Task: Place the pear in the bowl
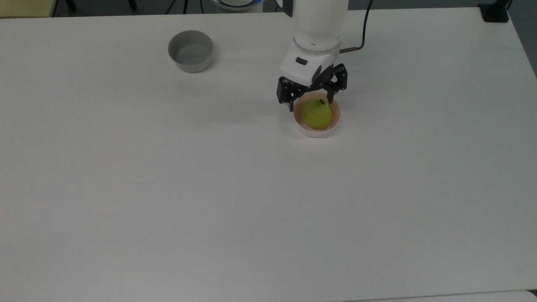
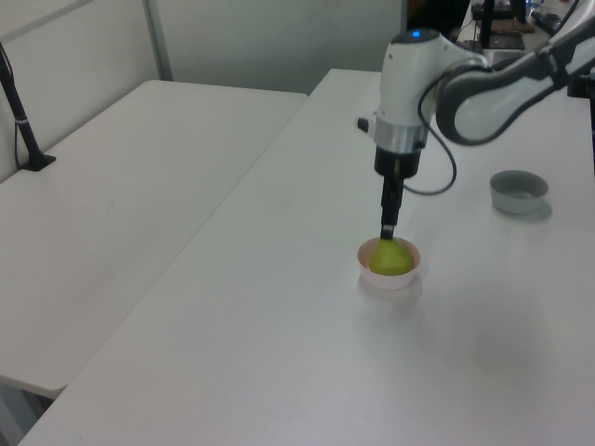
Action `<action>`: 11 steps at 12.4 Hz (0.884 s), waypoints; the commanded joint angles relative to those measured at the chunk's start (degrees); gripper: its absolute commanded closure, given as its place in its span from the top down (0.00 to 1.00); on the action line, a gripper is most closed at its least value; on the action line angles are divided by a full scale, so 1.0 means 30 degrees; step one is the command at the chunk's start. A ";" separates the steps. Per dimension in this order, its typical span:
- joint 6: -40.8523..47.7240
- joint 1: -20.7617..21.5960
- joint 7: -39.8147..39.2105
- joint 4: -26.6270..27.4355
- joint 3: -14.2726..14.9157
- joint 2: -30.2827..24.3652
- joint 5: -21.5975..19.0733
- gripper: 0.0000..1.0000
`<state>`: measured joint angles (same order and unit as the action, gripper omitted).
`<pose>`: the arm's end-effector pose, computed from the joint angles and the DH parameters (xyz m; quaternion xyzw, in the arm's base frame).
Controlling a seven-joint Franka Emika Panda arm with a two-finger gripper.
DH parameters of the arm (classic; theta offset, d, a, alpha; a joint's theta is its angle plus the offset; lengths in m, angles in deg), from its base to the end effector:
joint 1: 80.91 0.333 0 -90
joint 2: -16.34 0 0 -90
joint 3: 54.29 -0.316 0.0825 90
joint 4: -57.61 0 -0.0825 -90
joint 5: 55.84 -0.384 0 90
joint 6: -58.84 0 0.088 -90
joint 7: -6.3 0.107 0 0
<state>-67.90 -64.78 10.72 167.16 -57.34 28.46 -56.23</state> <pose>0.5805 0.2007 0.3946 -0.9911 -0.1256 -0.0417 0.0173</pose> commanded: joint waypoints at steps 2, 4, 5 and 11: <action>0.5525 -0.0689 0.0811 -0.2352 0.0049 -0.1253 0.1971 1.00; 0.6909 -0.1623 0.0840 -0.2679 0.0078 -0.2362 0.2093 1.00; 0.7378 -0.2265 0.0927 -0.2708 0.0078 -0.2949 0.2093 1.00; 1.2065 -0.5289 0.0899 -0.5723 0.0777 -0.4213 0.1306 1.00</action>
<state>-36.56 -79.89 12.46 153.59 -56.78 16.73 -50.80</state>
